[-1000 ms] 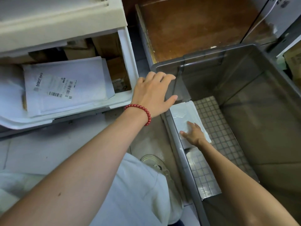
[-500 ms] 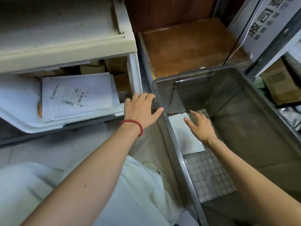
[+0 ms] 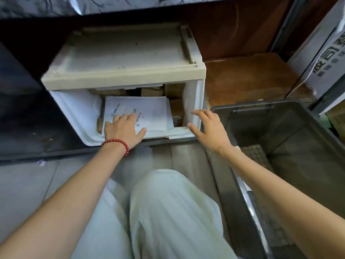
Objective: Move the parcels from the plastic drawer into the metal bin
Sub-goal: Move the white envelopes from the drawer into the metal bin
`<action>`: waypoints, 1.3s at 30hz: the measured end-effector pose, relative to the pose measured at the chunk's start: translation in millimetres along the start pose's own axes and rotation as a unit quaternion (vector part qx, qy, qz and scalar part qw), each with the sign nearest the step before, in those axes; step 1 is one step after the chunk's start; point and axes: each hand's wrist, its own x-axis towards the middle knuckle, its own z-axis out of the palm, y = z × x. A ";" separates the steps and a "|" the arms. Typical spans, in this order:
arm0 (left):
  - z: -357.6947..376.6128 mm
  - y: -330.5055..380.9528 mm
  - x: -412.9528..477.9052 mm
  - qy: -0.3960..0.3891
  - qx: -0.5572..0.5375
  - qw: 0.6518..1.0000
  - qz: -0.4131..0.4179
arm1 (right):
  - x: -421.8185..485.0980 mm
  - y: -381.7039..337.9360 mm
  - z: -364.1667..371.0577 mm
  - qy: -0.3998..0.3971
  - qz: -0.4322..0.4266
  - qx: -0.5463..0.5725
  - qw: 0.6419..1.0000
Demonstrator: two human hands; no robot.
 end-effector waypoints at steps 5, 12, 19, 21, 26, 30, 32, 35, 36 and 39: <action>8.2 -30.2 8.0 -0.032 -0.035 0.997 -0.053 | 21.4 -24.7 37.0 -0.069 -0.001 0.002 0.998; 35.2 -68.8 39.6 -0.055 -0.047 0.995 -0.075 | 58.5 -25.2 76.0 -0.102 0.068 0.028 0.992; 63.6 -98.0 72.0 -0.106 -0.089 0.984 -0.116 | 91.1 -21.0 110.2 -0.159 0.126 0.051 0.978; 70.3 -99.9 79.3 -0.100 -0.116 0.979 -0.135 | 100.0 -19.8 118.4 -0.164 0.133 0.042 0.977; 79.1 -98.6 92.7 -0.076 -0.179 0.964 -0.179 | 119.2 -23.1 133.5 -0.167 0.188 0.080 0.965; 81.2 -102.5 97.6 -0.069 -0.292 0.931 -0.210 | 125.2 -18.7 141.7 -0.163 0.213 0.128 0.955; 78.0 -103.7 97.0 -0.052 -0.321 0.924 -0.204 | 123.4 -14.2 141.1 -0.161 0.230 0.172 0.944; 64.0 -101.2 91.2 -0.025 -0.332 0.925 -0.182 | 116.4 -15.3 132.6 -0.158 0.244 0.260 0.921; 58.6 -100.0 88.2 -0.017 -0.336 0.925 -0.176 | 114.0 -16.7 129.0 -0.158 0.243 0.275 0.917; 42.1 -96.9 74.2 -0.011 -0.348 0.923 -0.167 | 102.9 -21.2 117.9 -0.153 0.219 0.273 0.924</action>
